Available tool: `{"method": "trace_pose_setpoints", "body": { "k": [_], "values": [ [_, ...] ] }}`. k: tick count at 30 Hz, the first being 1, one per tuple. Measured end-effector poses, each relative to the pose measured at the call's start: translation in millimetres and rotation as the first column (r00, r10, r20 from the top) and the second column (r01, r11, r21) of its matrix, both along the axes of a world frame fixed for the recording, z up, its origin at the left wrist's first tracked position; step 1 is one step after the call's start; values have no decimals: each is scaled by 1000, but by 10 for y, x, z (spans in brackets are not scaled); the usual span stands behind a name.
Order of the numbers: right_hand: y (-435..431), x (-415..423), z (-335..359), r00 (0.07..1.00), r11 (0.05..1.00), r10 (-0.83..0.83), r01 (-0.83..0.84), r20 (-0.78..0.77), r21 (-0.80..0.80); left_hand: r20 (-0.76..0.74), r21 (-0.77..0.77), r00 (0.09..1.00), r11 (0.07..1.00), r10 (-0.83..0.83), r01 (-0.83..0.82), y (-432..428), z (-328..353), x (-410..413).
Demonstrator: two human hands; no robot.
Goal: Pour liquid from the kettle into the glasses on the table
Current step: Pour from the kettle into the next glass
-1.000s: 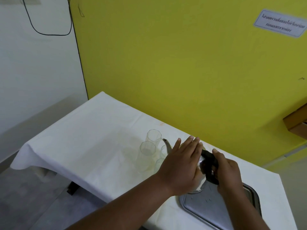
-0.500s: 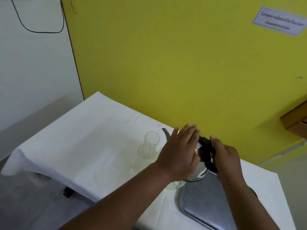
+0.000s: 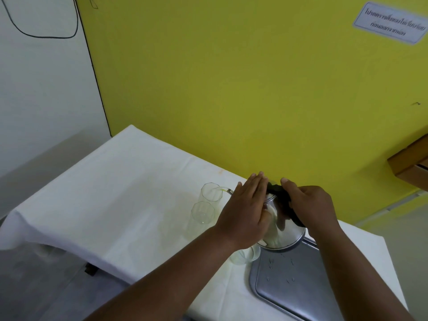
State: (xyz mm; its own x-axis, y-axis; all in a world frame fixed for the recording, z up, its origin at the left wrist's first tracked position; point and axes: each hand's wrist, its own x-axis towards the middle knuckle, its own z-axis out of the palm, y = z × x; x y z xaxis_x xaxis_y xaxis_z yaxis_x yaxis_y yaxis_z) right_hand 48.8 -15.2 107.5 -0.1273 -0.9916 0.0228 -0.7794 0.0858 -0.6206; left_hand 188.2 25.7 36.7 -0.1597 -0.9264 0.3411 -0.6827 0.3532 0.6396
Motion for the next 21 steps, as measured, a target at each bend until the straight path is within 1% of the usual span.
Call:
{"method": "trace_pose_setpoints", "body": {
  "k": [4,9,21],
  "values": [
    [7,9,64,998,1000,14,-14,-53,1,-30,-6,1000,1000,-3,3,13,13,-13],
    [20,0,155,997,999,31,-32,-71,-18,-66,-17,998,1000,-7,6,28,49,-40],
    [30,-45,276,992,999,28,-31,-120,-21,-77,-45,997,999,-22,18,28,119,-81]
  ]
}}
